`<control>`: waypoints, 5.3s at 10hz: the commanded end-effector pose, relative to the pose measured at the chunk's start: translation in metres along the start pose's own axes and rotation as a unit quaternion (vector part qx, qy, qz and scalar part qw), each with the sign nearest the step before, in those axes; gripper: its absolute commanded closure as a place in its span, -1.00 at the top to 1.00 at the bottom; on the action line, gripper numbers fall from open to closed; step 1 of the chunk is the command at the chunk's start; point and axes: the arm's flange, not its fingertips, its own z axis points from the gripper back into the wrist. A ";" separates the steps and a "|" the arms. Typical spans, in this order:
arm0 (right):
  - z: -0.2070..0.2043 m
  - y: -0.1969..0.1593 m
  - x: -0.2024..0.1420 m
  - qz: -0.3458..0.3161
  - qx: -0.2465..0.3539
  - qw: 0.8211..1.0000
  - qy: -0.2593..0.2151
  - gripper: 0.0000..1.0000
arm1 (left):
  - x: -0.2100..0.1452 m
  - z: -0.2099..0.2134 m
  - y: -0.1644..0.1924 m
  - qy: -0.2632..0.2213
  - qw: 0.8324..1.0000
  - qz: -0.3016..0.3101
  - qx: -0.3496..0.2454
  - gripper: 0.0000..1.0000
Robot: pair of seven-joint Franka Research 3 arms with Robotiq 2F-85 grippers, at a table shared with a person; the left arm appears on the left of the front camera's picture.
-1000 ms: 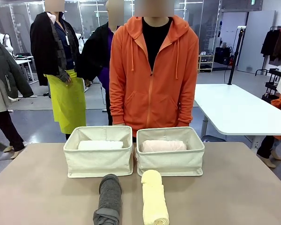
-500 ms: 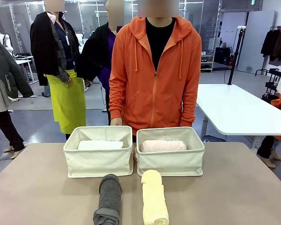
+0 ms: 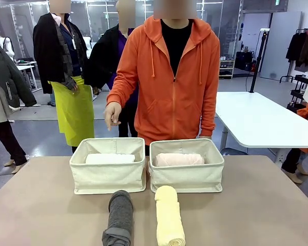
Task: Divide the towels into two baskets.
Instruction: Pick up one hotel-folded towel from the bottom of the table and place it in the Fabric basket indicated by the person.
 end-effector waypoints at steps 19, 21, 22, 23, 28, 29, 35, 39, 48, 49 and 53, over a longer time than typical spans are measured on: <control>0.001 0.003 0.000 -0.006 -0.004 1.000 0.002 1.00 | 0.062 -0.314 -0.089 0.132 0.962 0.102 0.216 1.00; 0.001 0.003 0.000 -0.006 -0.004 1.000 0.002 1.00 | 0.054 -0.341 -0.079 0.132 0.957 0.137 0.218 1.00; 0.001 0.003 0.000 -0.006 -0.004 1.000 0.002 1.00 | 0.054 -0.350 -0.077 0.129 0.958 0.147 0.212 1.00; 0.001 0.003 0.000 -0.006 -0.004 1.000 0.002 1.00 | 0.052 -0.358 -0.080 0.133 0.957 0.147 0.211 1.00; 0.001 0.003 0.000 -0.006 -0.004 1.000 0.002 1.00 | 0.036 -0.392 -0.073 0.152 0.953 0.192 0.177 1.00; 0.001 0.003 0.000 -0.006 -0.004 1.000 0.002 1.00 | 0.034 -0.397 -0.070 0.154 0.953 0.197 0.174 1.00; 0.001 0.003 0.000 -0.006 -0.004 1.000 0.002 1.00 | 0.024 -0.424 -0.055 0.202 0.947 0.184 0.167 0.95; 0.001 0.003 0.000 -0.006 -0.004 1.000 0.002 1.00 | 0.022 -0.426 -0.052 0.207 0.950 0.179 0.149 0.26; 0.001 0.003 0.000 -0.006 -0.004 1.000 0.002 1.00 | 0.089 -0.351 -0.117 0.200 0.968 0.042 0.143 -0.58; 0.001 0.003 0.000 -0.006 -0.004 1.000 0.002 1.00 | 0.107 -0.326 -0.128 0.211 0.969 -0.020 0.129 -0.58; 0.001 0.003 0.000 -0.006 -0.004 1.000 0.002 1.00 | 0.139 -0.292 -0.140 0.238 0.946 -0.196 0.099 -0.58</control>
